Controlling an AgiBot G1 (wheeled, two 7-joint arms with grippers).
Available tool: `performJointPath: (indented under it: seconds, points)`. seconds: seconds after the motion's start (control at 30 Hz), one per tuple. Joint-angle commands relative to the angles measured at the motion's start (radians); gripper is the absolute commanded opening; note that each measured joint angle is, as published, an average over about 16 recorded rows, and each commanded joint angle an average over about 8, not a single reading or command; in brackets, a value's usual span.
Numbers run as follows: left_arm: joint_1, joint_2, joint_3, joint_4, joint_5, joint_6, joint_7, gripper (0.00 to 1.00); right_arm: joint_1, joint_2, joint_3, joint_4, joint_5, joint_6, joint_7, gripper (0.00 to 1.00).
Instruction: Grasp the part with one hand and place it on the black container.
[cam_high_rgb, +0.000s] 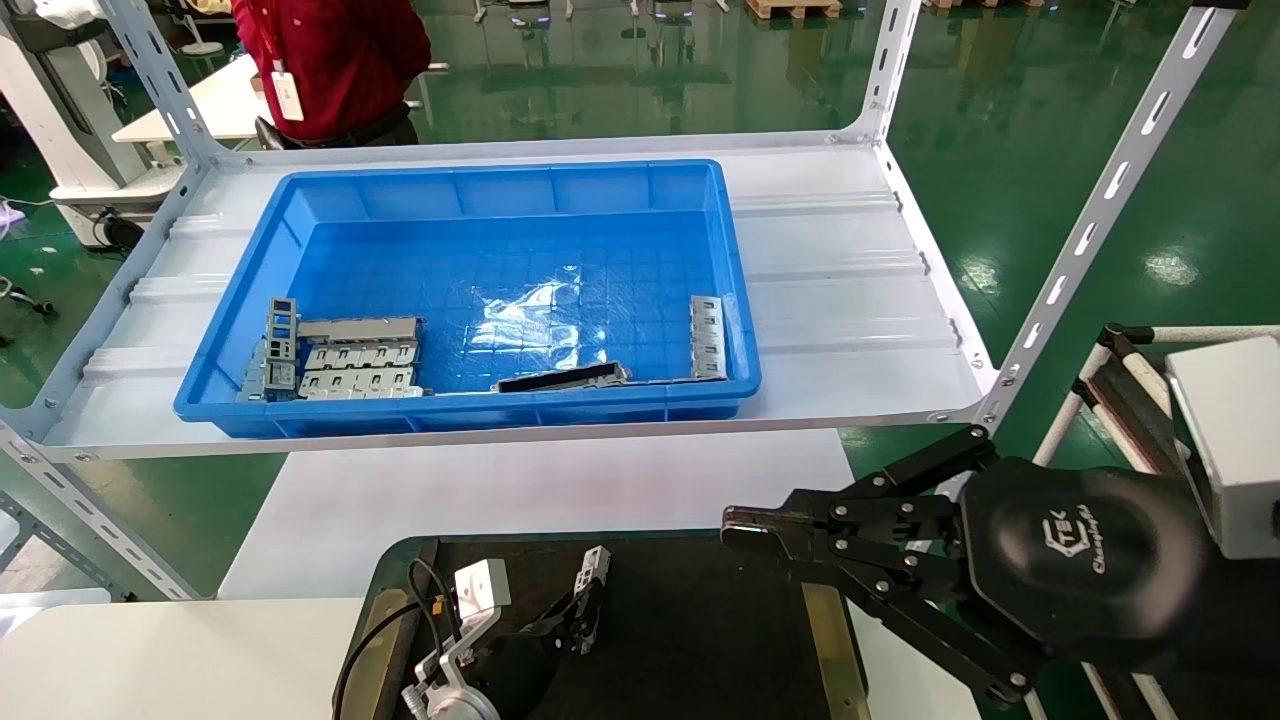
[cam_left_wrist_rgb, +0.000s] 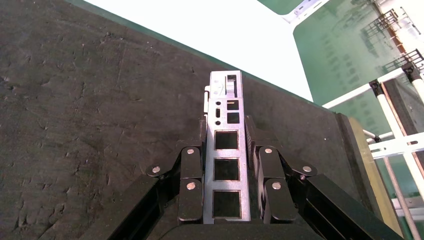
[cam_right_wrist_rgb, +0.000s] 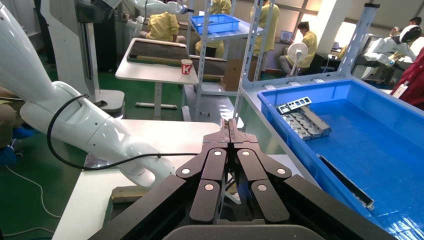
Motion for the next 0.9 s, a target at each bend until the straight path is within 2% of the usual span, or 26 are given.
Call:
performJointPath:
  seconds: [0.03, 0.13, 0.17, 0.2, 0.9]
  points:
    - [-0.001, 0.000, 0.008, 0.003, -0.004, -0.005, -0.004, 0.54, 0.000, 0.000, 0.000, 0.000, 0.000, 0.000, 0.000, 0.97]
    - [-0.006, 0.001, 0.017, 0.008, -0.010, -0.010, -0.008, 0.90, 0.000, 0.000, 0.000, 0.000, 0.000, 0.000, 0.000, 1.00]
    - [-0.008, 0.001, 0.020, 0.009, -0.012, -0.012, -0.010, 0.98, 0.000, 0.000, 0.000, 0.000, 0.000, 0.000, 0.000, 1.00]
    - [-0.009, 0.001, 0.023, 0.010, -0.014, -0.014, -0.011, 1.00, 0.000, 0.000, 0.000, 0.000, 0.000, 0.000, 0.000, 1.00]
    - [-0.012, -0.013, 0.061, -0.025, -0.034, -0.022, -0.004, 1.00, 0.000, 0.000, -0.001, 0.000, 0.000, 0.000, 0.000, 1.00]
